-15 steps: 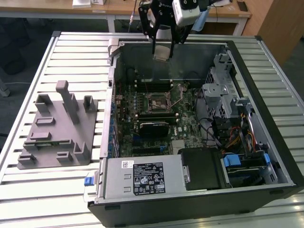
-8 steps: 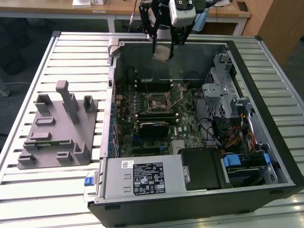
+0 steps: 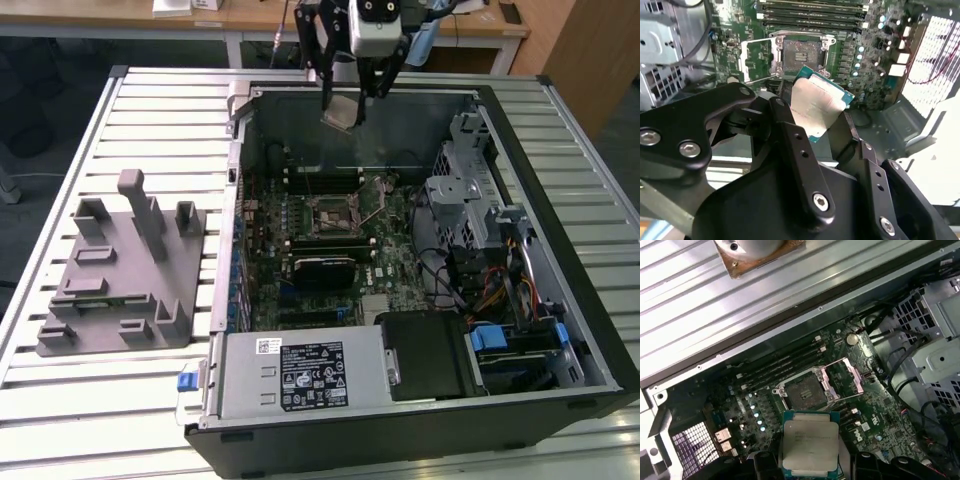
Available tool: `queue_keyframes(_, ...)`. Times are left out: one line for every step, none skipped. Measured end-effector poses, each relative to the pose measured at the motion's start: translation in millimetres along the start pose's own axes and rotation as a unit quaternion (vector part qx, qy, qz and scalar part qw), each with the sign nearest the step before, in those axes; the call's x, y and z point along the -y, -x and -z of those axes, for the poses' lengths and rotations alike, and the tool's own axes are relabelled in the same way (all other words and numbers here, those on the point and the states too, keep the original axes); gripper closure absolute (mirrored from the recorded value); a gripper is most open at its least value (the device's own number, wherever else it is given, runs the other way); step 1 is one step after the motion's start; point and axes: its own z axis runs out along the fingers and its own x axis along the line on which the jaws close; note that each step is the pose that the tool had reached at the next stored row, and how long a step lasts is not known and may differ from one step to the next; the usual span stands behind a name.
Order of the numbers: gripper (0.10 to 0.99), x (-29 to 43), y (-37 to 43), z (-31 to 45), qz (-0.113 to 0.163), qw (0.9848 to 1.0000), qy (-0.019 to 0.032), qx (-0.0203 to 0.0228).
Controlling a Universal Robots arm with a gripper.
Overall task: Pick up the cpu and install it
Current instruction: 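Place the cpu into insertion slot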
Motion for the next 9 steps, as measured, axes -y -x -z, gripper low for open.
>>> queue_keyframes(0.553,0.0,0.0,-0.2,-0.007,1.0000,0.0002,0.0005)
queue_keyframes(0.553,0.0,0.0,-0.3,-0.015,0.9999,0.0004,0.0009)
queue_keyframes(0.553,-0.1,0.0,-0.5,-0.023,0.9997,0.0006,0.0014)
queue_keyframes(0.553,-0.1,0.0,-0.6,-0.031,0.9995,0.0009,0.0018)
queue_keyframes(0.553,-0.1,0.0,-0.8,-0.040,0.9992,0.0011,0.0024)
queue_keyframes(0.553,-0.1,0.0,-1.0,-0.048,0.9988,0.0013,0.0028)
queue_keyframes(0.553,-0.1,0.0,-1.3,-0.056,0.9984,0.0017,0.0033)
queue_keyframes(0.553,-0.1,0.0,-1.5,-0.065,0.9979,0.0020,0.0038)
queue_keyframes(0.553,-0.1,0.0,-1.7,-0.072,0.9974,0.0022,0.0042)
